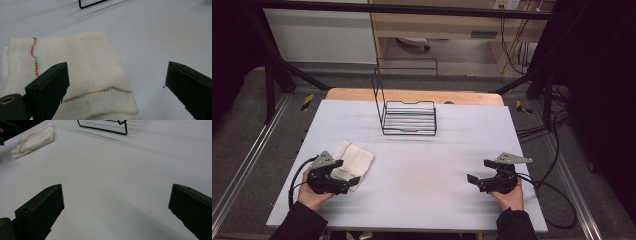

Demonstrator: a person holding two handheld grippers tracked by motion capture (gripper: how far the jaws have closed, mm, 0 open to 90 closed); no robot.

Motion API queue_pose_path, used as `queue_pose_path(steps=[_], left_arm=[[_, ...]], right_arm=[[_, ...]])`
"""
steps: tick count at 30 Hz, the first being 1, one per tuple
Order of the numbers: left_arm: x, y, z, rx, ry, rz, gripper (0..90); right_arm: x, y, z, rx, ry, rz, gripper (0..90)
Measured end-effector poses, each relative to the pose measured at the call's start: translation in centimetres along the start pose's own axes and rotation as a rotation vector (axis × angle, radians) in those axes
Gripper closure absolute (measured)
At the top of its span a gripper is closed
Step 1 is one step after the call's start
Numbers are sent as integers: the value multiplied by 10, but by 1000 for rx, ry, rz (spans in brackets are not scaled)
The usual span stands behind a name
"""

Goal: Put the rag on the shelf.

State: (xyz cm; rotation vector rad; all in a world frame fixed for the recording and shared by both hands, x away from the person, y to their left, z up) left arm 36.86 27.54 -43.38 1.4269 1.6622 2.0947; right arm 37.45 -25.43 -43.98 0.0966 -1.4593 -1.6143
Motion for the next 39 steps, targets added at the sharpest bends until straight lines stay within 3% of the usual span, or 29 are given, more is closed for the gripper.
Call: queue_pose_path(steps=[15, 25, 32, 39], left_arm=[[0, 4, -11, 6, 2, 26, 152], [0, 6, -23, -5, -13, 94, 442], [-4, 2, -27, -15, -9, 149, 541], [-9, -5, -25, -12, 12, 201, 577]], right_arm=[[-1, -1, 1, 4, -4, 15, 6], [-1, -1, 1, 6, -8, 20, 6], [0, -2, 1, 7, -11, 24, 6], [-1, -2, 1, 11, -12, 28, 6]])
Point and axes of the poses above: each handheld gripper's, and its own axes: x roughly backward along the jaws, y roughly out of its top, z roughly to its left, the point moved 1 cm from there along -x, roughly forward along the jaws, and after that the axes turned 4 degrees about -x, right-handed, at the moved point
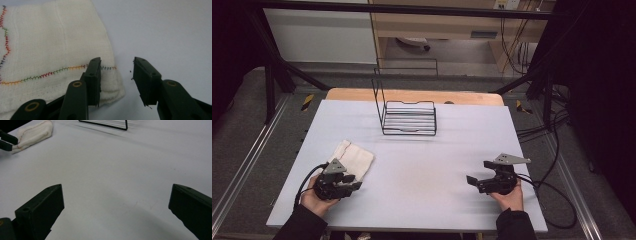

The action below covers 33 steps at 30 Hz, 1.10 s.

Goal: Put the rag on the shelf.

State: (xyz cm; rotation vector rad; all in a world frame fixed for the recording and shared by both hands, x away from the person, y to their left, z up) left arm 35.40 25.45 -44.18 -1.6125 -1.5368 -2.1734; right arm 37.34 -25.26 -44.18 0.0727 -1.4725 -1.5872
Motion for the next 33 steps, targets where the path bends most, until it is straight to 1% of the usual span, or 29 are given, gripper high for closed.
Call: queue_pose_path(steps=[3, 7, 12, 14, 15, 17, 19, 20, 24, 27, 29, 30, 31, 33], left_arm=[[-2, -1, 0, -1, 5, 15, 587], [-4, -1, -1, -7, 12, 18, 614], [-5, 0, -2, 6, 29, 27, 638], [-5, 1, -3, 4, 36, 37, 667], [-5, 1, -3, 3, 42, 41, 667], [-5, 2, -5, 4, 64, 48, 715], [-6, 3, -7, 8, 84, 57, 730], [-6, 3, -8, 7, 89, 60, 730], [-8, 3, -13, -21, 124, 62, 729], [-9, 3, -15, -22, 137, 64, 730], [-9, 4, -15, -22, 145, 67, 770], [-9, 4, -14, -21, 146, 72, 770], [-9, 4, -14, -16, 146, 73, 814], [-9, 4, -13, -11, 144, 72, 835]], right_arm=[[0, 0, 0, 0, -2, -1, 6], [0, 0, 0, 2, -3, -2, 6], [0, 0, -1, 5, -3, 1, 6], [0, 0, -1, 4, -3, 2, 6], [0, 0, -1, 4, -3, 2, 6], [0, 0, -1, 4, -4, 4, 6], [0, 0, 0, 1, -3, 2, 6], [0, 0, 0, 1, -3, 2, 6], [0, 0, -1, 3, -4, 3, 6], [0, 0, -1, 1, -5, 3, 6], [0, 0, 0, -2, -4, 1, 6], [0, 0, 0, -2, -4, 1, 6], [0, 0, 0, -4, -4, 1, 6], [0, 0, 0, -4, -5, 1, 6]])
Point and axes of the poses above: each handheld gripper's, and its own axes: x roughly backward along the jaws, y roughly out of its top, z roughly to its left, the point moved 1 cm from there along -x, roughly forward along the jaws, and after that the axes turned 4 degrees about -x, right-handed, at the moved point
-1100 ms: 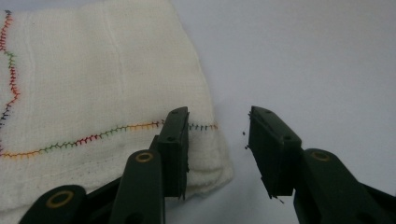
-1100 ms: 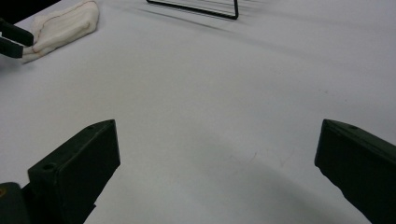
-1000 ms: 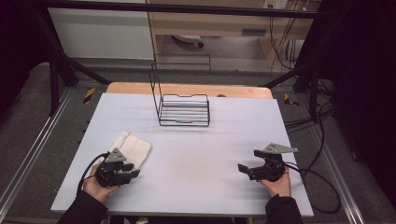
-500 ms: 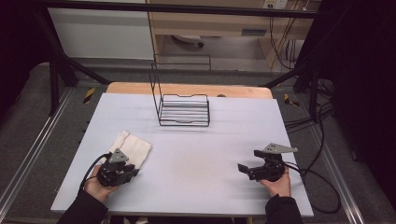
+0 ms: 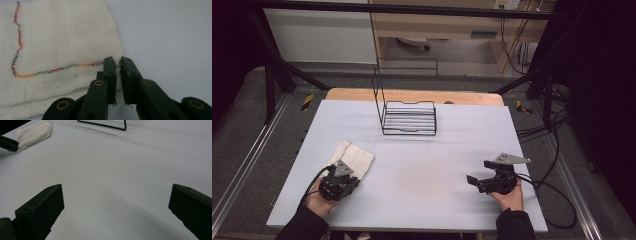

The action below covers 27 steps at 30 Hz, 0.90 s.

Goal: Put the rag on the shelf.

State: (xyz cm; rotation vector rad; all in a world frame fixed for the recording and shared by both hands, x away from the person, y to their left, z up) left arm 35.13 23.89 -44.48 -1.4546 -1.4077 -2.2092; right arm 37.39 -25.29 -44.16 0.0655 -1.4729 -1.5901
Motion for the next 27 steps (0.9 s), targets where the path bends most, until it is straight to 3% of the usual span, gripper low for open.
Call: queue_pose_path(steps=[8, 15, 18, 27], left_arm=[[3, 1, 4, 35, -21, -18, 856], [17, 11, 6, 112, -69, -117, 859], [16, 17, -1, 132, -99, -130, 858], [5, 42, -32, 126, -147, -161, 858]], right_arm=[[0, 0, 0, -3, 0, 0, 6], [0, 0, 0, 1, 3, 4, 7], [0, 0, 0, -1, 4, 5, 8], [-1, 0, 0, -5, 6, 7, 9]])
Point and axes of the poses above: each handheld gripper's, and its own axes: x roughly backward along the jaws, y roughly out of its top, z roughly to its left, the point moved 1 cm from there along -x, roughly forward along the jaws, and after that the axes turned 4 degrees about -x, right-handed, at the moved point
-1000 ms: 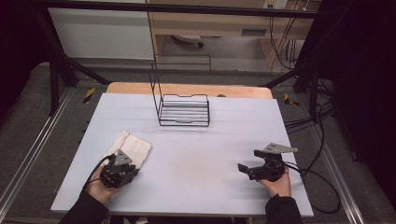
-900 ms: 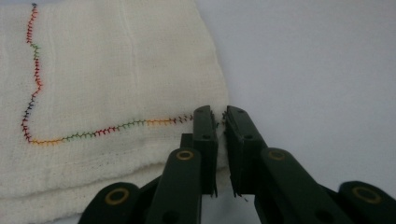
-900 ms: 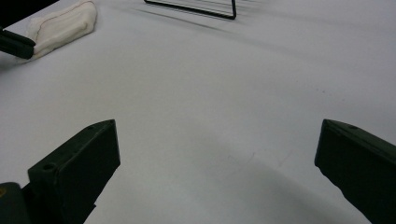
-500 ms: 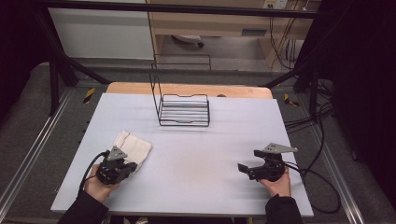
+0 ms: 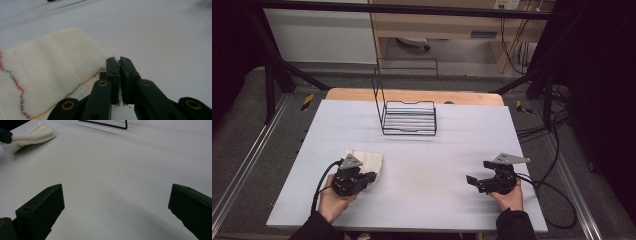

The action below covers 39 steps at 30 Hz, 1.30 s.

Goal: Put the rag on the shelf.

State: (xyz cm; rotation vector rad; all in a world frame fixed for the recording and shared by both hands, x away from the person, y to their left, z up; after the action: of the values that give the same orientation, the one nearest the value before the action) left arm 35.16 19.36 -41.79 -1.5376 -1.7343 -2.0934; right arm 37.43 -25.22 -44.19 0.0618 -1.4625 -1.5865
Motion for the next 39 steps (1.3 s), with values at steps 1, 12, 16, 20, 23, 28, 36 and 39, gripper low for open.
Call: queue_pose_path(steps=[1, 12, 16, 20, 23, 28, 36, 39], left_arm=[[-2, 2, -3, 0, -6, 0, 858], [-38, 11, -21, -14, -59, 13, 829], [-30, 11, -14, -25, -59, -11, 644], [-12, 9, 1, -77, -28, -34, 460], [2, 4, 21, -47, -9, -34, 386], [17, -16, 48, -1, 25, -2, 268], [27, -41, 64, 51, 32, 39, 329], [26, -46, 65, 83, 12, 53, 468]], right_arm=[[0, 0, 0, 0, 0, 0, 10], [-1, 0, 1, 2, 2, 0, 15], [-2, 0, 3, 5, -1, 3, 16], [-5, 1, 6, 18, 2, 5, 27], [-6, 3, 10, 32, -3, 9, 32], [-12, 7, 21, 40, 8, 8, 37], [-31, 15, 51, 62, 40, 10, 60], [-46, 19, 69, 78, 58, 22, 78]])
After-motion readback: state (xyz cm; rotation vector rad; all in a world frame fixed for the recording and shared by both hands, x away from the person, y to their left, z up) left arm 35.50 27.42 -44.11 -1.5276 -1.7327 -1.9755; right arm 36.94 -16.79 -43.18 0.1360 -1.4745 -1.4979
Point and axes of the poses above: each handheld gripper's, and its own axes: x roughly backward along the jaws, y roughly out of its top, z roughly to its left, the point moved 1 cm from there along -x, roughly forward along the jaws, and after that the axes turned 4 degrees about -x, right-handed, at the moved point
